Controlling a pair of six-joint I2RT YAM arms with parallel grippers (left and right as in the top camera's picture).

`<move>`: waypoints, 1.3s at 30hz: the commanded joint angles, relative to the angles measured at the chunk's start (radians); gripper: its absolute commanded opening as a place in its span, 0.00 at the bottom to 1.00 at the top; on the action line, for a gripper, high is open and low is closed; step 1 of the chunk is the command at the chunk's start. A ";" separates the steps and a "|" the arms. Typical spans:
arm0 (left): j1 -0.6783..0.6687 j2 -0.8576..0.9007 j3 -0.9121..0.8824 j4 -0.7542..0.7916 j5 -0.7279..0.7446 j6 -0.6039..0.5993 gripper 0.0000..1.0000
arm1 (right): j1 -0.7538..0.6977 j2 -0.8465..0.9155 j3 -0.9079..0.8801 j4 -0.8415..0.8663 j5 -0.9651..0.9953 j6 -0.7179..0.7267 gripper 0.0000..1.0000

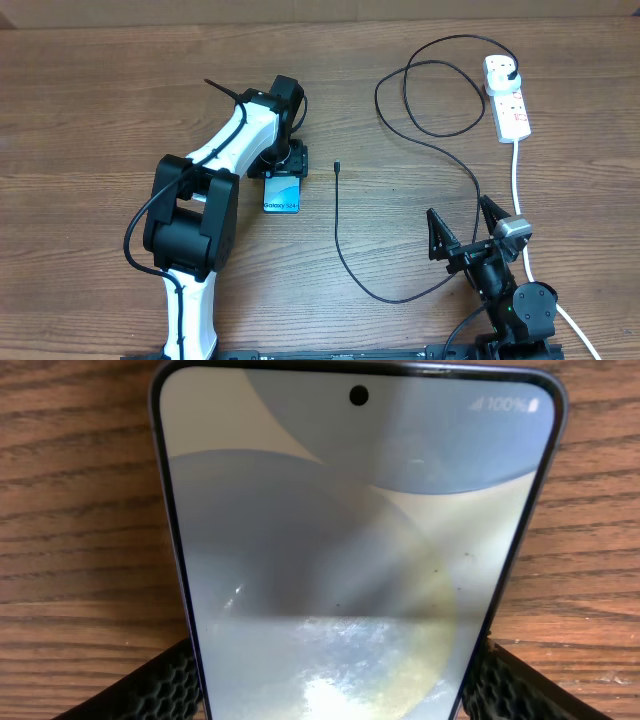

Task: Plug charger to phone and switch on socket
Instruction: 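Close the left gripper on the phone's bottom edge, then lift the phone with the left gripper and tilt it upright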

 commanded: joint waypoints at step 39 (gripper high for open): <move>0.000 0.036 0.187 -0.171 -0.069 0.005 0.29 | 0.004 -0.010 -0.011 0.003 0.000 0.002 1.00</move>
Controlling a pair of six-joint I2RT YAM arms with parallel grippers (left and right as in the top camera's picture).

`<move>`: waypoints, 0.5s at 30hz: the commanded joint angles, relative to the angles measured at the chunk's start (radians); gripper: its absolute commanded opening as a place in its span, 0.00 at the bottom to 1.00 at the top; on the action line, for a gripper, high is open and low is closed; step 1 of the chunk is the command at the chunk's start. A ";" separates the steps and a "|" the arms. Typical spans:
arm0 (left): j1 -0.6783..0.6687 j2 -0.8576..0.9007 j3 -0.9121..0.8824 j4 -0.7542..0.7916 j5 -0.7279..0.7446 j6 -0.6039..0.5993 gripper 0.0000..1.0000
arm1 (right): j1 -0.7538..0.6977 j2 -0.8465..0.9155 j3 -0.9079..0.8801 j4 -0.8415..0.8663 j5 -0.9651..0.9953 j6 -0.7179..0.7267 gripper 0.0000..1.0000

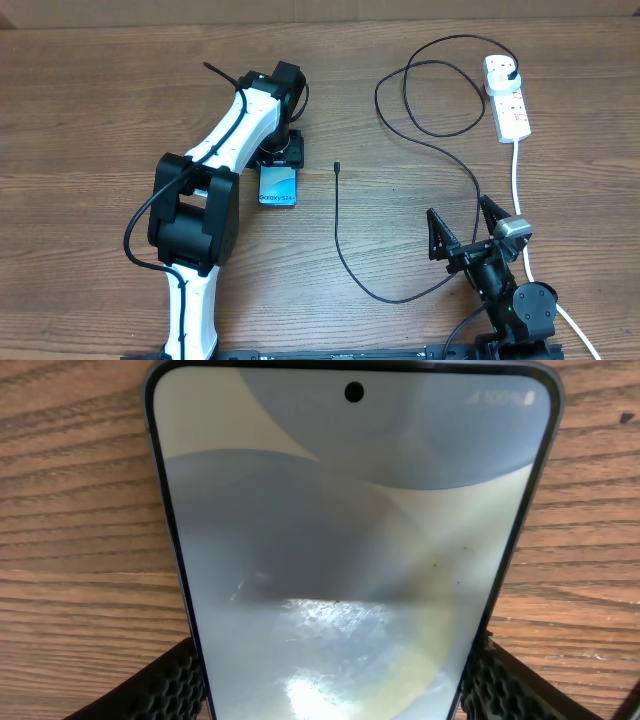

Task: Plug charger to phone and switch on socket
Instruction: 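Lift the phone with the left gripper and tilt it upright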

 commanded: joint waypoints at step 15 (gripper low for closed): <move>0.003 0.003 0.214 -0.132 -0.016 -0.039 0.04 | 0.004 -0.010 -0.011 0.003 0.000 0.002 1.00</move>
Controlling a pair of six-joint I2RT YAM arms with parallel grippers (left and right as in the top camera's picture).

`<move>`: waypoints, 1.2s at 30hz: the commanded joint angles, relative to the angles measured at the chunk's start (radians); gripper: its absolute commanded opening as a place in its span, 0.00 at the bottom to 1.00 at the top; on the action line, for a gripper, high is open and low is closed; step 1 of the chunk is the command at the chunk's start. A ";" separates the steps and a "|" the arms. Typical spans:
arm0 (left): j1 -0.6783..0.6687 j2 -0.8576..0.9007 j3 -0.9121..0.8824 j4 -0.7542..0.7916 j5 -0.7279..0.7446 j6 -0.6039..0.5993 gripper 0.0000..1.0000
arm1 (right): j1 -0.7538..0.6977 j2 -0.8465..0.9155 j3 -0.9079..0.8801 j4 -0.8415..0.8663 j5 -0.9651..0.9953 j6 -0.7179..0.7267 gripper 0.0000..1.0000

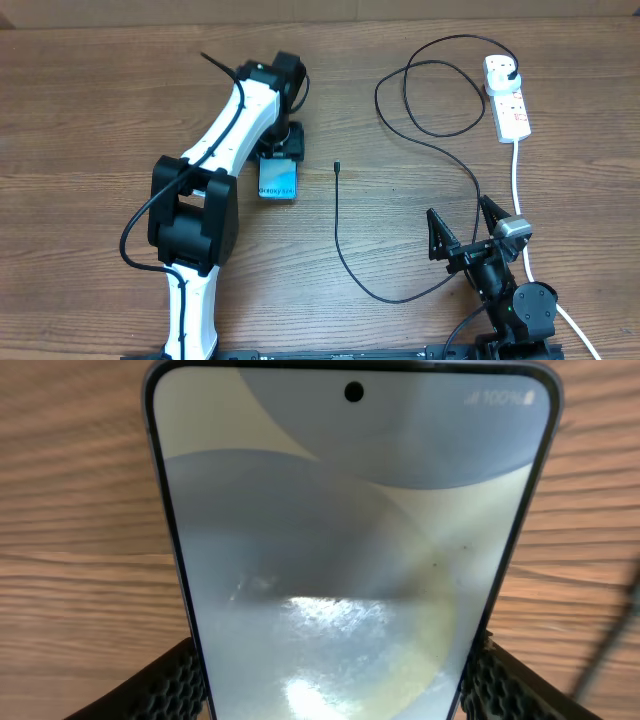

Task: Plug charger to phone and switch on socket
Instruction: 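Lift the phone with the left gripper and tilt it upright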

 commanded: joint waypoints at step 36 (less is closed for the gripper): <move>0.083 0.003 0.331 -0.422 0.994 -0.303 0.04 | 0.004 -0.010 -0.011 0.004 0.000 0.002 1.00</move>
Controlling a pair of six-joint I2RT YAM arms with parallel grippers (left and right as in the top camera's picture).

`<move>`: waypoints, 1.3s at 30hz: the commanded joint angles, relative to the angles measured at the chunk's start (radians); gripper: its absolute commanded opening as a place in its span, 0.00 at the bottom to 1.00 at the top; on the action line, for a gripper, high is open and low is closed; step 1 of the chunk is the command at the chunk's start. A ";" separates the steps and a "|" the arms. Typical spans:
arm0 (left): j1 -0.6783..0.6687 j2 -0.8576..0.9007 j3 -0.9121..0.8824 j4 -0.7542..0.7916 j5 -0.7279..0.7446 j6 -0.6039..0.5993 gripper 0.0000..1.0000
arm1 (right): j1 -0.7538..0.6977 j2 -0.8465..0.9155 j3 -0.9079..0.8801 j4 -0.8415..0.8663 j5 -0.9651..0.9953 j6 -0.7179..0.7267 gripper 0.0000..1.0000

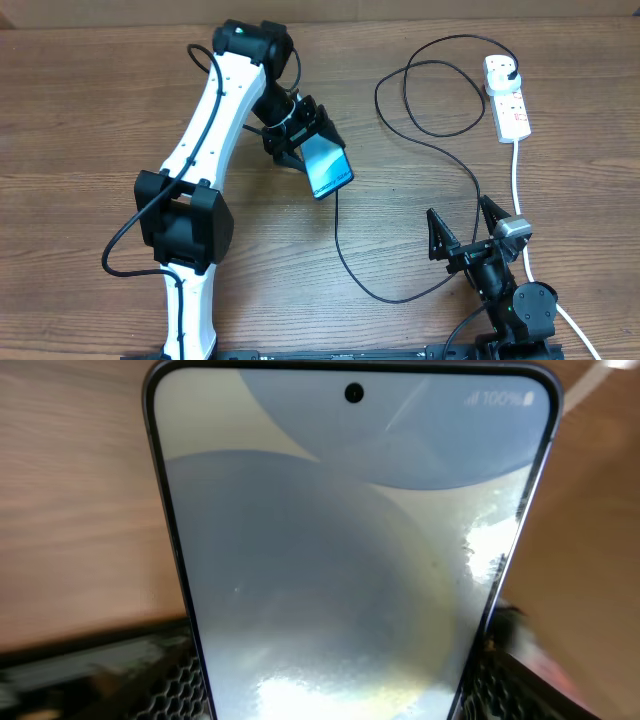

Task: Plug charger to phone and switch on socket
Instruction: 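Lift the phone with the left gripper and tilt it upright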

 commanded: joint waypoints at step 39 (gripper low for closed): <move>0.324 0.003 0.026 -0.002 -0.143 -0.119 0.04 | 0.004 0.103 0.024 -0.009 -0.092 0.163 1.00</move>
